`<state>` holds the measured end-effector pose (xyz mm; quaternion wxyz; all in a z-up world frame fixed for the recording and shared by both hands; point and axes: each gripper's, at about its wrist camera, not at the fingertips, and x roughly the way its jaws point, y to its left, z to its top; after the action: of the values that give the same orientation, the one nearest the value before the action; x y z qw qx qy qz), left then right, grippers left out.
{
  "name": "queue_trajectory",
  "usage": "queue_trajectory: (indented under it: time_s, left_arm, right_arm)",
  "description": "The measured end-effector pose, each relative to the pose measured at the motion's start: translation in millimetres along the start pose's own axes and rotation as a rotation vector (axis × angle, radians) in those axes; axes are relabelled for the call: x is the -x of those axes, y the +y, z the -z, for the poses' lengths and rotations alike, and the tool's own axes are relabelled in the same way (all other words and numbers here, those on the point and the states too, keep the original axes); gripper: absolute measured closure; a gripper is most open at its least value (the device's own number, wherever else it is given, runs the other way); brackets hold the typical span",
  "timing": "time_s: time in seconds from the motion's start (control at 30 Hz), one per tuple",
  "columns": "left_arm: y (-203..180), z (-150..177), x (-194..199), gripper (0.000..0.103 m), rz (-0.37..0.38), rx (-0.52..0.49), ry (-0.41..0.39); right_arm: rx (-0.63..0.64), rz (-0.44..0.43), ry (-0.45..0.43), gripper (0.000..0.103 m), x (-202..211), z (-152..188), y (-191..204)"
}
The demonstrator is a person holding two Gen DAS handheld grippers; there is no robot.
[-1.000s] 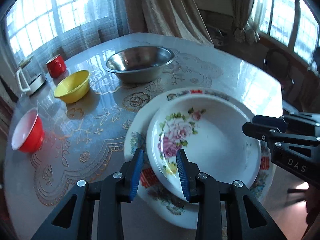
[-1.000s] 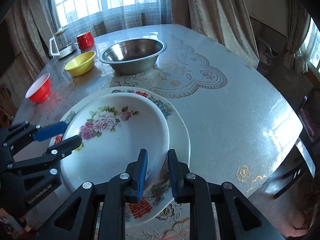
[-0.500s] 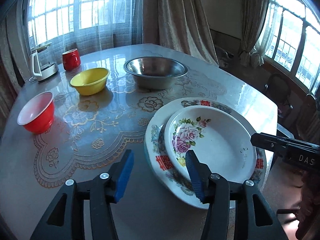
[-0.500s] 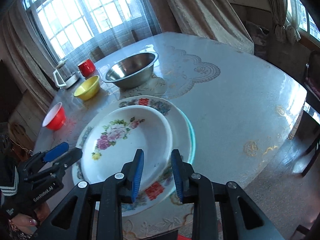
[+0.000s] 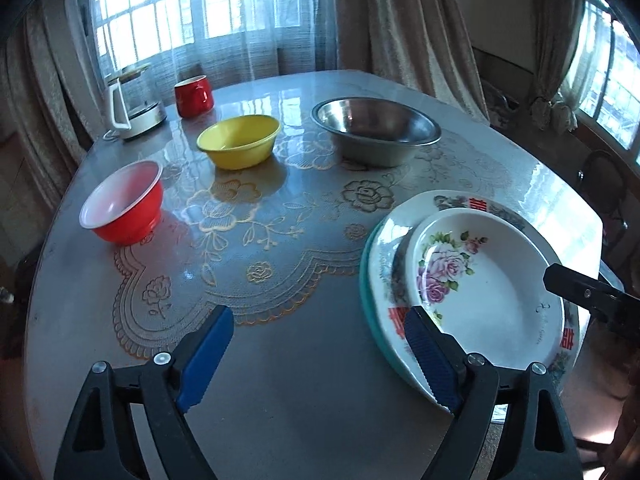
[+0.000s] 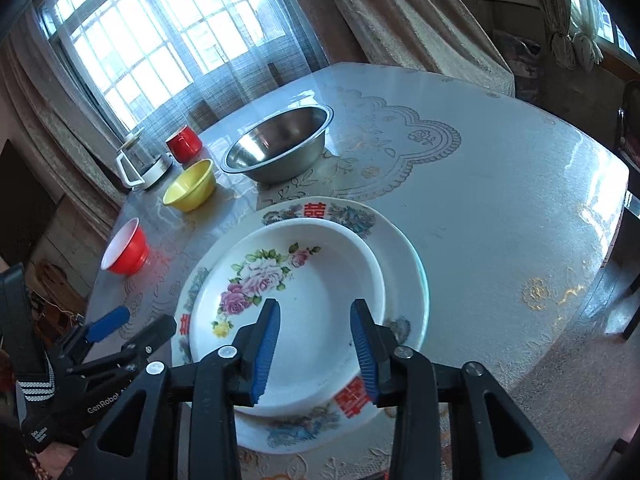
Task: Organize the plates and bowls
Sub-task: 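Open both grippers to release the rose plate on the stack, then move both grippers to the rim of the steel bowl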
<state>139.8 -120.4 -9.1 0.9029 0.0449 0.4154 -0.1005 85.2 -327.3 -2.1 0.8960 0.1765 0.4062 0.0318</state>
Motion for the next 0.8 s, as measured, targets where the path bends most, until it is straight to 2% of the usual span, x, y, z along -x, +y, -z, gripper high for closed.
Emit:
queue_trajectory:
  time_s: [0.6,0.8]
  left_arm:
    - [13,-39,-24,0.012,-0.08,0.061,0.039]
    - [20,-60,-35,0.012,-0.088,0.07,0.039]
  right_arm:
    - [-0.01,-0.01,0.012,0.063,-23,-58,-14]
    - [-0.02,0.008,0.033,0.053,-42,-88,-25]
